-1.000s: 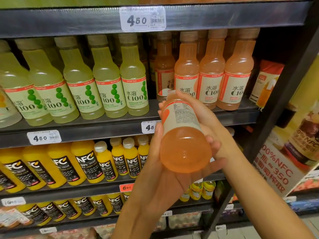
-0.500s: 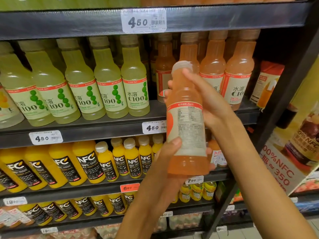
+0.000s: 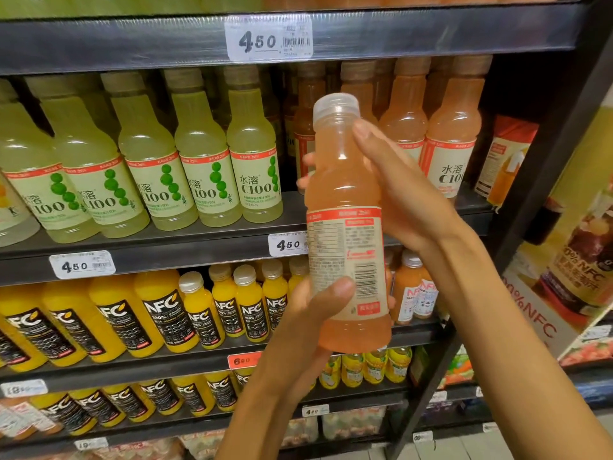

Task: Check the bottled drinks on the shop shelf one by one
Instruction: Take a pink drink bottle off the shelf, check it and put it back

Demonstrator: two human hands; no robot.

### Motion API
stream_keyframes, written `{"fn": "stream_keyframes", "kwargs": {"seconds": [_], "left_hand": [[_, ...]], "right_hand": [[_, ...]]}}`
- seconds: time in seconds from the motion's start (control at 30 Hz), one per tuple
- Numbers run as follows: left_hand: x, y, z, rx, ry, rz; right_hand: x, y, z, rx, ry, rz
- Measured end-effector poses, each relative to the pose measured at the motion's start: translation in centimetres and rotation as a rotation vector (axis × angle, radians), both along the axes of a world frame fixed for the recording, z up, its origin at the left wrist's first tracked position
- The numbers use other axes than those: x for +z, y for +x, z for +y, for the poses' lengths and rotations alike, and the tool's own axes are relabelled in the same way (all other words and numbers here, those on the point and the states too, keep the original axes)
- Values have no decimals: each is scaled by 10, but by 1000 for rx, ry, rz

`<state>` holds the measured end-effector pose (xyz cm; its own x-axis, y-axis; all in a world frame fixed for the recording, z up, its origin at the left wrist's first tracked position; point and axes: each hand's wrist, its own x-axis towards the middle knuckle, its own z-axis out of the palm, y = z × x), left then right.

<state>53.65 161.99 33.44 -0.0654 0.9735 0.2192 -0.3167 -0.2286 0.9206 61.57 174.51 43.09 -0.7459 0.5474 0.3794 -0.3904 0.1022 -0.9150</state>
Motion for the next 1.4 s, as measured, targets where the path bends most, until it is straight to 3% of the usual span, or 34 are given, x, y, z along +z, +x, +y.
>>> {"fn": "stream_keyframes", "kwargs": {"seconds": [0.07, 0.13, 0.37, 0.47, 0.73, 0.9, 1.13, 1.27, 1.4], "left_hand": [[-2, -1, 1, -58, -1, -54], [-1, -4, 1, -39, -3, 26], [3, -2, 8, 331, 69, 345], [-1, 4, 13, 448, 95, 367], [-9, -1, 10, 269, 89, 337], [-9, -18, 16, 400, 92, 466], [-14, -23, 19, 412, 125, 487], [-13, -24, 11, 386, 127, 429], [-15, -19, 3, 234, 85, 359]], "right_hand": [[-6, 0, -3, 84, -43, -10], [-8, 0, -6, 97, -44, 18], [-5, 9, -19, -134, 160, 100], [-7, 9, -21, -101, 176, 102], [-10, 13, -16, 85, 207, 102], [-20, 20, -22, -46, 349, 150], [-20, 28, -22, -24, 497, 120], [-16, 26, -17, 22, 371, 137], [-7, 18, -15, 182, 196, 182]]}}
